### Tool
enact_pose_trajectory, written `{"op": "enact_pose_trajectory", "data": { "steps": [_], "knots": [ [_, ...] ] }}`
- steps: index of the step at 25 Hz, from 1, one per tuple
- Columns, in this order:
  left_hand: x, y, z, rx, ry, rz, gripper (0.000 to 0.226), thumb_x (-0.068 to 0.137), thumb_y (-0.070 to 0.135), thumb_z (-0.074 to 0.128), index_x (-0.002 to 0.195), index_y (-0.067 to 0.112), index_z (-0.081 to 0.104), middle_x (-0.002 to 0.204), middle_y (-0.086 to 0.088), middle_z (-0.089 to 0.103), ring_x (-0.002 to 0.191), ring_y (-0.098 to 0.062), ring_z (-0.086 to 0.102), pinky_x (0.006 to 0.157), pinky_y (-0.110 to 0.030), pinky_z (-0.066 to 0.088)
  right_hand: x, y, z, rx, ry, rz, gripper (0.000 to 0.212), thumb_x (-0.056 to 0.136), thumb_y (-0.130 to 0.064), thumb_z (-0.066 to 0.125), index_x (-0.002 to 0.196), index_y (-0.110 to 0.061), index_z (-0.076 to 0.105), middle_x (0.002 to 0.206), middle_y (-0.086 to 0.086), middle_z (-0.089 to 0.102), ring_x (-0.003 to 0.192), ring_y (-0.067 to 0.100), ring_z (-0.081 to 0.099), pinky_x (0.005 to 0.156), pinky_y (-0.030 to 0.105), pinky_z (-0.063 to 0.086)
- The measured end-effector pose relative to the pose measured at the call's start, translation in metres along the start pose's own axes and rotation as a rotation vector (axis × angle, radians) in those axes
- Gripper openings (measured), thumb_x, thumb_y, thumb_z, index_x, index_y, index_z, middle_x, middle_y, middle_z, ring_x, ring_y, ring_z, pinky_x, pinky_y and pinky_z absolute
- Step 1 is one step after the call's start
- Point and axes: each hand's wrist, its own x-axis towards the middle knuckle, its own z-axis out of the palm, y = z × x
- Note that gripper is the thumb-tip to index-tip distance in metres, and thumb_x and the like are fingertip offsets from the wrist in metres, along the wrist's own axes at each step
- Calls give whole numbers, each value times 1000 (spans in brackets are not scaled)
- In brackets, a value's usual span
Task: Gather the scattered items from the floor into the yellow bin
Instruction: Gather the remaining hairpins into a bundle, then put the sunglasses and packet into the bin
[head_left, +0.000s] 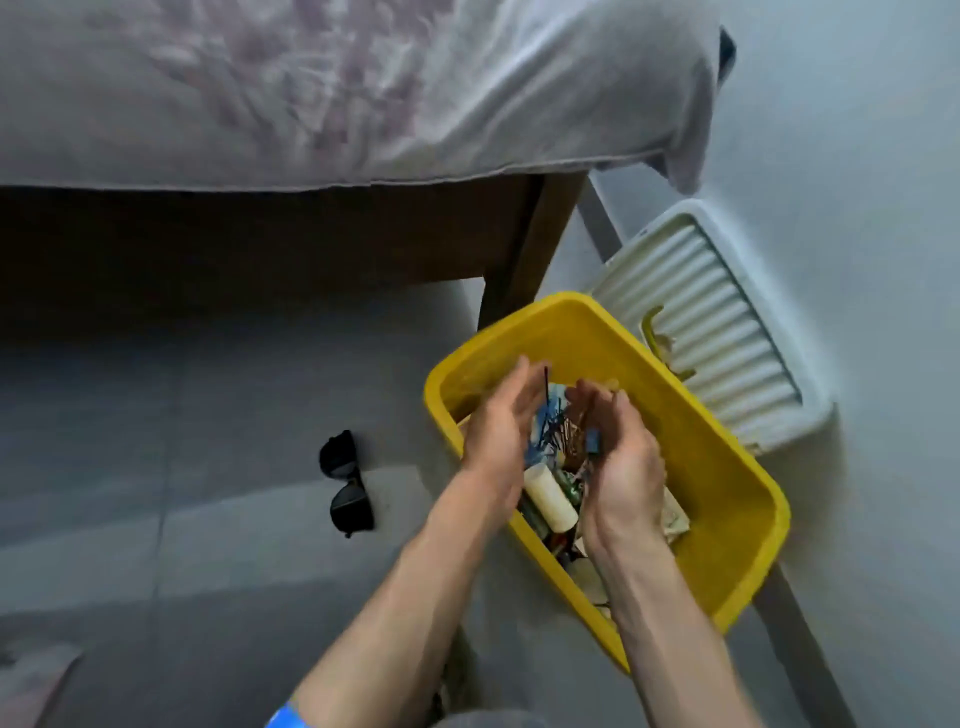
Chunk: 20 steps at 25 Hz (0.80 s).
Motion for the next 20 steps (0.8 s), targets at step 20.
{"op": "enact_pose_trajectory", "data": {
  "steps": [20],
  "knots": [
    [-146, -25, -410, 764, 1305, -233, 56, 86, 18, 61, 140, 17, 45, 149, -12, 41, 135, -30, 39, 108, -36, 35, -60, 244, 155, -1628, -729, -249, 63, 92, -31, 54, 148, -17, 28, 157, 18, 18, 134, 41, 28, 107, 51, 33]
  ]
}}
